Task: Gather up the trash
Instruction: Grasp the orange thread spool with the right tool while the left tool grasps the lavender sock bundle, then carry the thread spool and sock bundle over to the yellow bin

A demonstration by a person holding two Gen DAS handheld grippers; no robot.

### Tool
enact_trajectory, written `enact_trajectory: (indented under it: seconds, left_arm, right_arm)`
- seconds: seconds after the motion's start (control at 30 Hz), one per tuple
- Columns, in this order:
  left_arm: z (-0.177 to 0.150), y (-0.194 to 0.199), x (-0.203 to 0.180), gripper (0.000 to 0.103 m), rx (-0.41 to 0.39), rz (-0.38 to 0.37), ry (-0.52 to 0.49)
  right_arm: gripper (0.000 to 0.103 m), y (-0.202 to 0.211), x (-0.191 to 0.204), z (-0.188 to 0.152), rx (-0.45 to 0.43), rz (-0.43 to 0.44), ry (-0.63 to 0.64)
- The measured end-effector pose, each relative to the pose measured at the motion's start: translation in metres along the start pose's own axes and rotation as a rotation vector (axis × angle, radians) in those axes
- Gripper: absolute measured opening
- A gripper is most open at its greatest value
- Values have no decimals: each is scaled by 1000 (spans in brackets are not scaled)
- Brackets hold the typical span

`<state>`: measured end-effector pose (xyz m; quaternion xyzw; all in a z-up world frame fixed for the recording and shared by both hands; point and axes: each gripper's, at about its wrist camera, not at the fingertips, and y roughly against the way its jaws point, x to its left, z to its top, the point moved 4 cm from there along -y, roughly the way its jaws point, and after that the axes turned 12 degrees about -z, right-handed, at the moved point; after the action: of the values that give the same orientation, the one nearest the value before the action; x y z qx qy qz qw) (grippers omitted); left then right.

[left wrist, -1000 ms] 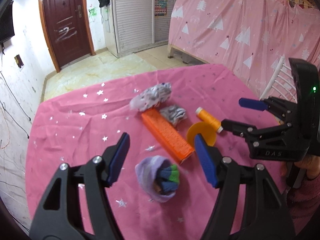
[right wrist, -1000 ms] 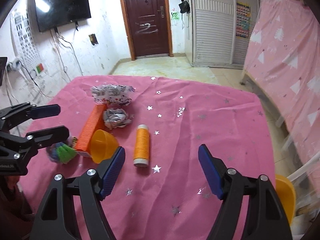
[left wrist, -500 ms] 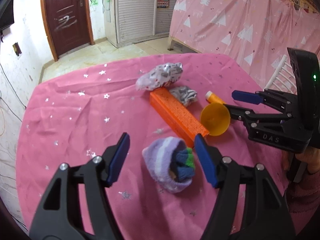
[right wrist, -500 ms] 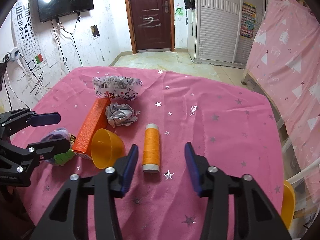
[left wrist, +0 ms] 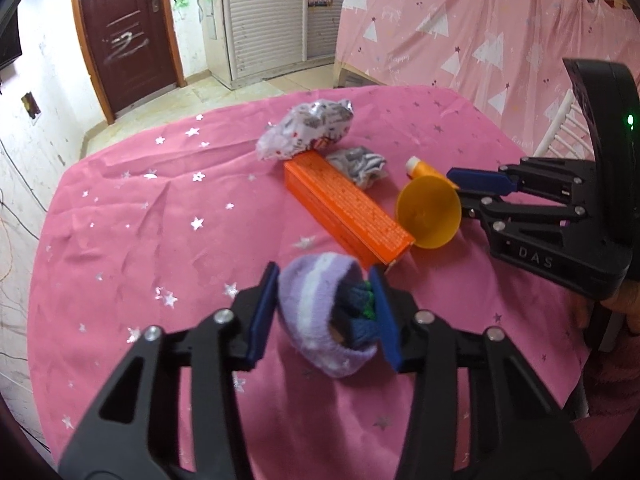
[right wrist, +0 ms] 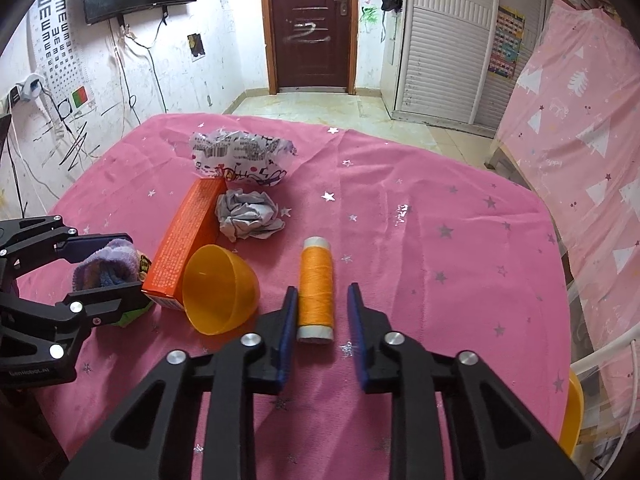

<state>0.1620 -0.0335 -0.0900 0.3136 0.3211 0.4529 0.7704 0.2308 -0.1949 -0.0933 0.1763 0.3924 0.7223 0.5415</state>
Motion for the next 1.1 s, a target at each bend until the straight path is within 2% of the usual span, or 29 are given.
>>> enact_trajectory:
  seconds: [0.17,0.27,0.63,1.1]
  left_arm:
    - [-3,-1,-6,25,-11,12,-11]
    - [-2,2,-9,24,-14,25,-24]
    - [10,31,-13,23,-66,66,-30]
    - [31,43,-65,23,-105,45,-105]
  right_arm:
    - [10,0,2,0,-5,-7,9]
    - [10,2,1,0,-17,-12,1]
    - [10,21,-20,-7,-71,5,-67]
    - [10,61,-83,-30,-146,-53,-183]
